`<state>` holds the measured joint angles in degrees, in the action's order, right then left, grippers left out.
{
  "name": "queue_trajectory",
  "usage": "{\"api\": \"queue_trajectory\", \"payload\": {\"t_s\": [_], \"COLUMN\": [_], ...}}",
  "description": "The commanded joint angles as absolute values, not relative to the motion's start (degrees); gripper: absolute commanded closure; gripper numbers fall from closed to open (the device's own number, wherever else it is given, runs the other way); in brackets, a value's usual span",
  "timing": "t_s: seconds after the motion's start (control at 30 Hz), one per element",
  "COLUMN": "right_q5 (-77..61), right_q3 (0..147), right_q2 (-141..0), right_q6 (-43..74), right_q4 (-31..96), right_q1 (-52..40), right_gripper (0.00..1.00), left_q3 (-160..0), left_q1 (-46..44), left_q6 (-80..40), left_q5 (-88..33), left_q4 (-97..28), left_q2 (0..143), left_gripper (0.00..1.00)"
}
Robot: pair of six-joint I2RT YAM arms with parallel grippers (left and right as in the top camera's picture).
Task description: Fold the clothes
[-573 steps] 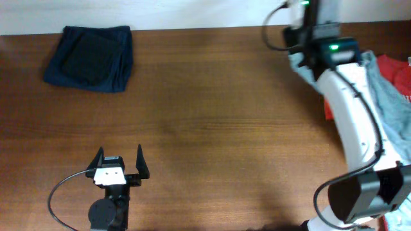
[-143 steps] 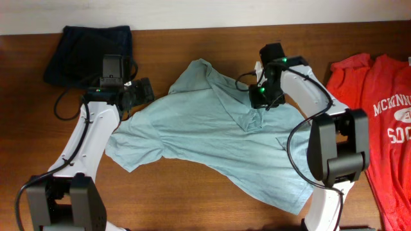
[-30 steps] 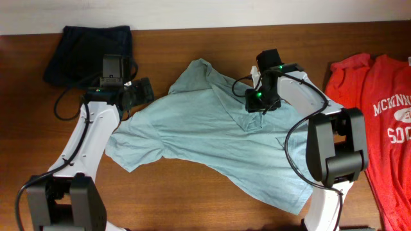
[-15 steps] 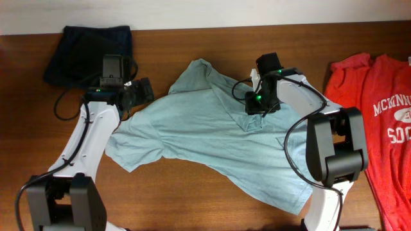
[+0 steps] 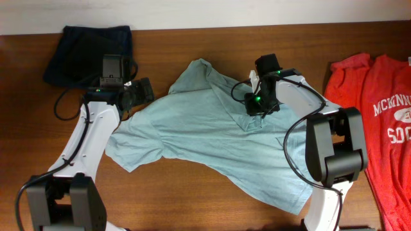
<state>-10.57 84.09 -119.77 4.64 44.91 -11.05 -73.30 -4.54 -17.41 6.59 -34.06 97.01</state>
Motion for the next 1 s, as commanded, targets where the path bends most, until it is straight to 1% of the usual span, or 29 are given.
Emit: {"api": "queue_trajectory", "payload": {"t_s": [0.0, 0.03, 0.07, 0.1, 0.2, 0.27, 0.4, 0.53, 0.57, 0.73, 0.87, 0.97], "right_q5": [-10.26, -10.26, -10.26, -10.24, -10.11, -8.84, -5.80, -4.21, -1.80, 1.87, 9.56, 10.13], "right_q3": [83.46, 83.46, 83.46, 83.57, 85.62, 89.82, 102.85, 111.83, 113.93, 114.02, 114.02, 114.02], "right_q2": [-119.74, -119.74, -119.74, -119.72, -119.31, -118.98, -118.96, -118.96, -118.98, -120.01, -122.69, -124.05], "right_q6": [4.78, 4.78, 4.78, 4.78, 4.73, 4.73, 2.90, 1.69, 1.37, -3.86, -6.90, -9.06], "right_q4": [44.97, 44.97, 44.95, 44.77, 45.71, 48.58, 56.36, 58.28, 57.06, 50.24, 41.54, 35.57], "right_q1": [-11.66, -11.66, -11.66, -11.66, -11.53, -11.49, -11.51, -11.51, -11.51, -11.49, -10.70, -8.75], "right_gripper": [0.80, 0.83, 0.88, 0.96, 0.96, 0.96, 0.96, 0.96, 0.96, 0.96, 0.96, 0.96], "left_q3": [-73.56, -73.56, -73.56, -73.56, -73.56, -73.56, -73.56, -73.56, -73.56, -73.56, -73.56, -73.56], "left_q1": [-4.49, -4.49, -4.49, -4.49, -4.49, -4.49, -4.49, -4.49, -4.49, -4.49, -4.49, -4.49], "left_q6": [-17.32, -17.32, -17.32, -17.30, -17.32, -17.30, -17.32, -17.32, -17.32, -17.30, -17.32, -17.32], "left_q5": [6.20, 6.20, 6.20, 6.20, 6.20, 6.20, 6.20, 6.20, 6.20, 6.20, 6.20, 6.20], "left_q4": [-34.11, -34.11, -34.11, -34.11, -34.11, -34.11, -34.11, -34.11, -34.11, -34.11, -34.11, -34.11], "left_q2": [96.79, 96.79, 96.79, 96.79, 96.79, 96.79, 96.79, 96.79, 96.79, 96.79, 96.79, 96.79], "left_gripper": [0.01, 0.01, 0.01, 0.01, 0.01, 0.01, 0.01, 0.01, 0.01, 0.01, 0.01, 0.01]}}
